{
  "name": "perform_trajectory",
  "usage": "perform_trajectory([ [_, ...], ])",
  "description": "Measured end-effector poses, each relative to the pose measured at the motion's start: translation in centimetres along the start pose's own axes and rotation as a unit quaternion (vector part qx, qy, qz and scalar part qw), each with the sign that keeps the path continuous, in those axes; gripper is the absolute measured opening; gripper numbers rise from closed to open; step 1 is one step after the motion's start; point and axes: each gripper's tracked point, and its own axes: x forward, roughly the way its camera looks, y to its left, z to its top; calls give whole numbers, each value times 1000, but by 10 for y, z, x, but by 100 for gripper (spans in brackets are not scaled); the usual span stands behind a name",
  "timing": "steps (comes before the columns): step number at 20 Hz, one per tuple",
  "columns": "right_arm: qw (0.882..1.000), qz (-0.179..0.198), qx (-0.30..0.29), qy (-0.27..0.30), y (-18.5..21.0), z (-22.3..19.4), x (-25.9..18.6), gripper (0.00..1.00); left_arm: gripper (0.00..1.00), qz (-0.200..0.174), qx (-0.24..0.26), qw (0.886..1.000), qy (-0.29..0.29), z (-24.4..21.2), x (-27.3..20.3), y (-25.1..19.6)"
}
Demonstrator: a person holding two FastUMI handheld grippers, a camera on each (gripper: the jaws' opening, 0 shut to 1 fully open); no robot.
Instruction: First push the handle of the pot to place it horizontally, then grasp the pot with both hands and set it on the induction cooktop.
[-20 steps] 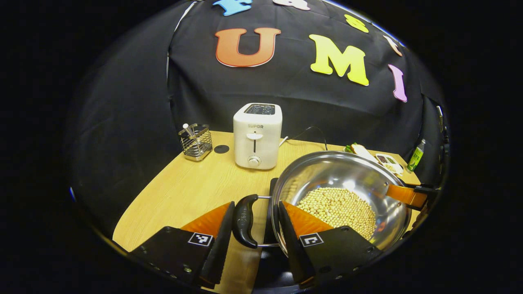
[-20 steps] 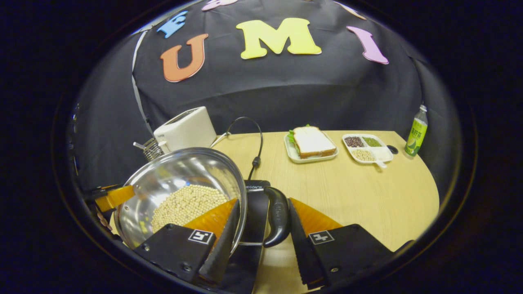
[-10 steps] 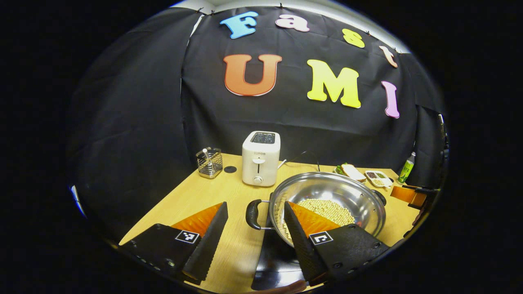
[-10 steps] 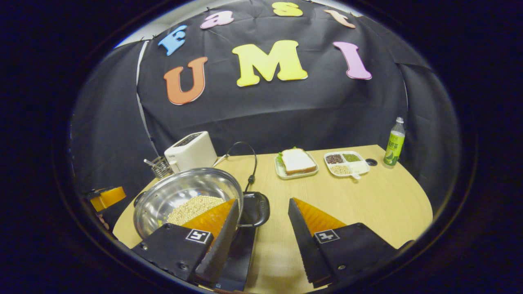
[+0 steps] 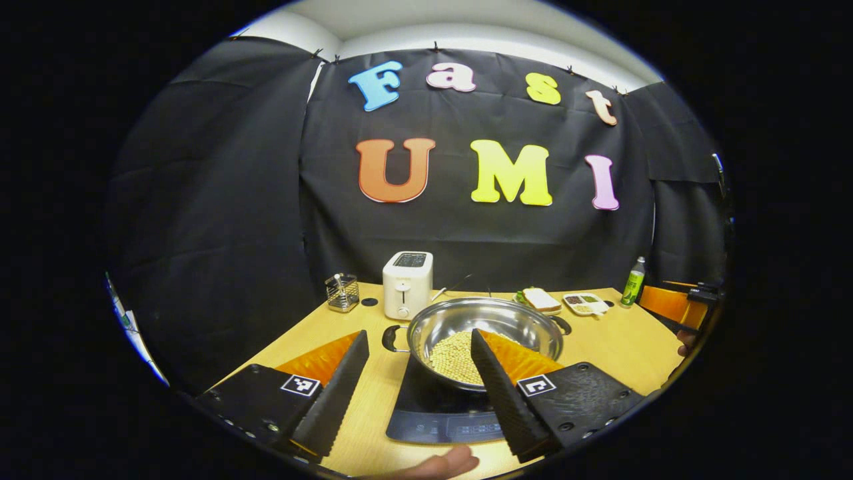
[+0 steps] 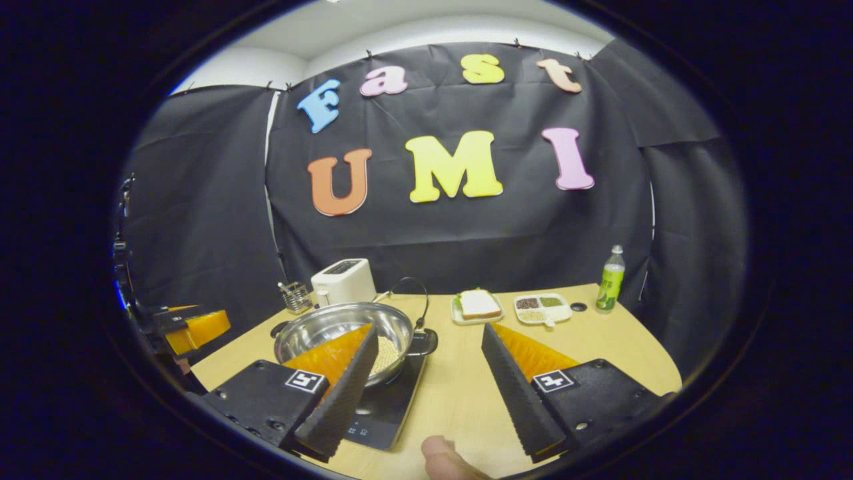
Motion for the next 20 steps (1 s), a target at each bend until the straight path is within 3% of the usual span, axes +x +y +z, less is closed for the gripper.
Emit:
perform_trajectory([
  [4,1000,-12,-2,-25,-14,12,-53,96,96,-5,2,999,-43,30,-42,-19],
  [5,999,-17,-6,-30,-18,17,-65,96,88,-5,-1,999,-51,37,-51,-23],
  [6,999,-24,-9,-38,-24,24,-77,96,96,-10,-2,999,-54,42,-56,-28],
  [9,996,-51,-12,-68,-48,54,-120,96,96,-19,3,997,-70,63,-75,-45],
  [20,984,-102,-41,-141,-87,93,-210,96,96,-5,26,991,-134,116,-128,-76],
])
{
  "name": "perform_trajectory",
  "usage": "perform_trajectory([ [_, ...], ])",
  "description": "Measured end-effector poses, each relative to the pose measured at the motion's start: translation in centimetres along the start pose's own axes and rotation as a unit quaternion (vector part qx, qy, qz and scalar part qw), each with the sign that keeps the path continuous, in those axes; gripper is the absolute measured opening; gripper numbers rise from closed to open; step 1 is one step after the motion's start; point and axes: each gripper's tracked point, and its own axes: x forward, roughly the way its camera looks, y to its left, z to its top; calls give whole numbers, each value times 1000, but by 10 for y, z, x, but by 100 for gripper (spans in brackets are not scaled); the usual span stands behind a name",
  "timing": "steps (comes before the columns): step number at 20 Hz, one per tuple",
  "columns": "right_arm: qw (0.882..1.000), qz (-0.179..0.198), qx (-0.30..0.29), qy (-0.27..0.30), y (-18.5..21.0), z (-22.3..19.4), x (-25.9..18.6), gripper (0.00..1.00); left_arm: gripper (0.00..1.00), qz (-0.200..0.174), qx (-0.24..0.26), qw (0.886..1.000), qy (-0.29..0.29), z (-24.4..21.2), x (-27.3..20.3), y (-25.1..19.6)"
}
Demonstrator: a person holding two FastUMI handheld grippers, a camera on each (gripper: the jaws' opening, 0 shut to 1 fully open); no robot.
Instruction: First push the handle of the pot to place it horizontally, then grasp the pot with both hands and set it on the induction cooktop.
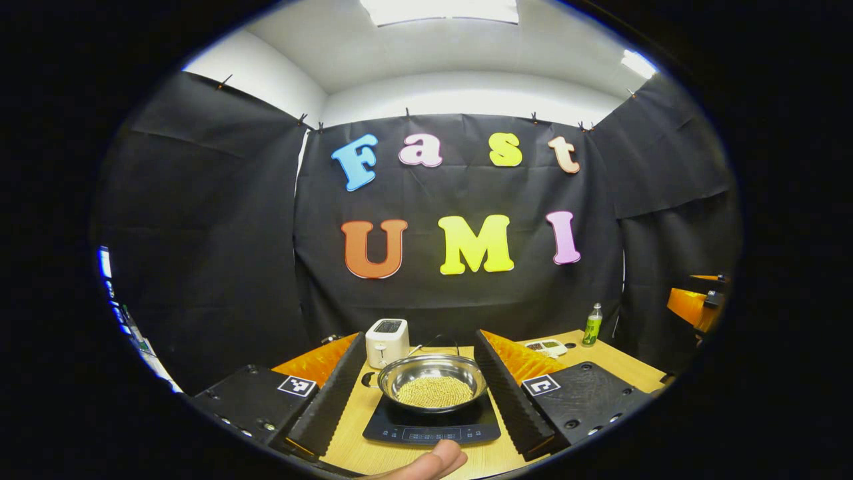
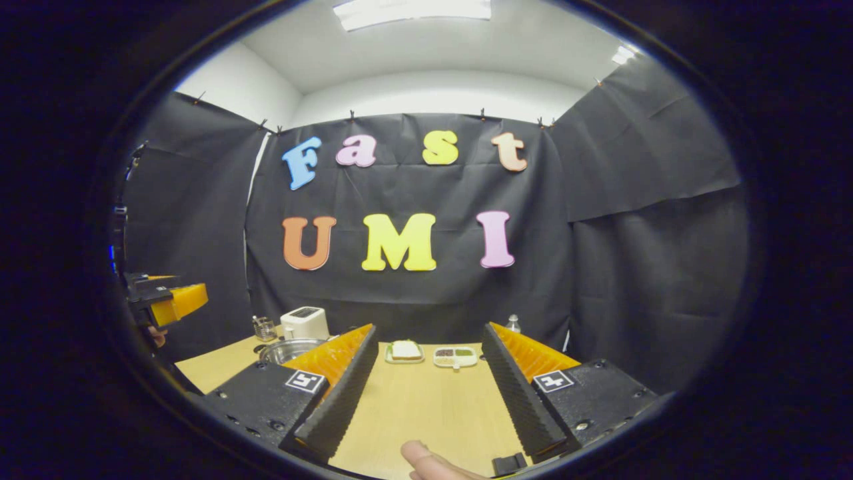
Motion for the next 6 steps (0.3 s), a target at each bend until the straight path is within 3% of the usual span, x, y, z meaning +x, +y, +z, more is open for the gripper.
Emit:
perform_trajectory([
  [5,1000,-18,5,-24,-24,11,-26,96,96,0,0,1000,-19,14,-20,-6],
  [6,999,-25,5,-29,-30,12,-31,98,88,1,-4,1000,-19,13,-23,-6],
])
